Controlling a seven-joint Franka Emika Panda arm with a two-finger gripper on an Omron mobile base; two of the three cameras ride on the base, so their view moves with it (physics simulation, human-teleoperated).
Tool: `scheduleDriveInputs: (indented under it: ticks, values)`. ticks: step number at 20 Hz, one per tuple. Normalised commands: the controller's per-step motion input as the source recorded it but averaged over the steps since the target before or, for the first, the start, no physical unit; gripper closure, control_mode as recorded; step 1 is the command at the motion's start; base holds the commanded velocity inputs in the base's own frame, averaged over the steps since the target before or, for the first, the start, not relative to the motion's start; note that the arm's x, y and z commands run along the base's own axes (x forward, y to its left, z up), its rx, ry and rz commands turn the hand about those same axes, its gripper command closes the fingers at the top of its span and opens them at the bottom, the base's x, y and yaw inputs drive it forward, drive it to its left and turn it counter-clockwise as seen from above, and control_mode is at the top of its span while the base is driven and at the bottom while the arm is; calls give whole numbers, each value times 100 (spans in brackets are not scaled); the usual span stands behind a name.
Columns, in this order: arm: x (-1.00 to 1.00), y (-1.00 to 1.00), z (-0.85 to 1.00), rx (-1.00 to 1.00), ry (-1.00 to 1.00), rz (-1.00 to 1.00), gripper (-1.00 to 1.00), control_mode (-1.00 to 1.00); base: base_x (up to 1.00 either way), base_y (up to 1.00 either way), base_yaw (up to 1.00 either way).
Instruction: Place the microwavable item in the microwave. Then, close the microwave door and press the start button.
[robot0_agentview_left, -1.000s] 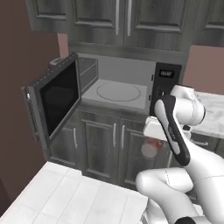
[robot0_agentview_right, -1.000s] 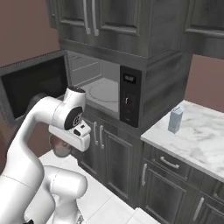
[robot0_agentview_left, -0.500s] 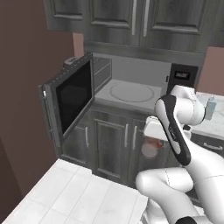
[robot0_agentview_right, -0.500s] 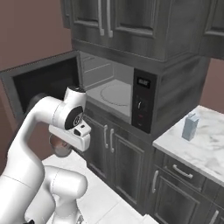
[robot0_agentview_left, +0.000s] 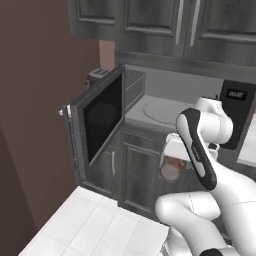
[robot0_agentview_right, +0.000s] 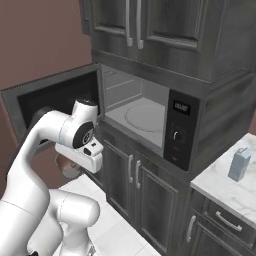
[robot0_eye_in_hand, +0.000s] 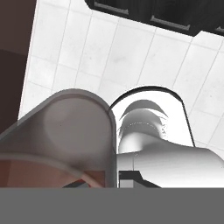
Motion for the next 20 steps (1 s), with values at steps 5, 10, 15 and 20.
scheduleDriveInputs:
  ticks: [5, 10, 15, 20]
  values:
    - [0, 0, 0, 0, 0, 0, 100, 100, 44, 0, 12]
    - [0, 0, 0, 0, 0, 0, 100, 100, 30, 0, 8]
    - [0, 0, 0, 0, 0, 0, 100, 100, 37, 0, 12]
    - [0, 0, 0, 0, 0, 0, 100, 100, 29, 0, 11]
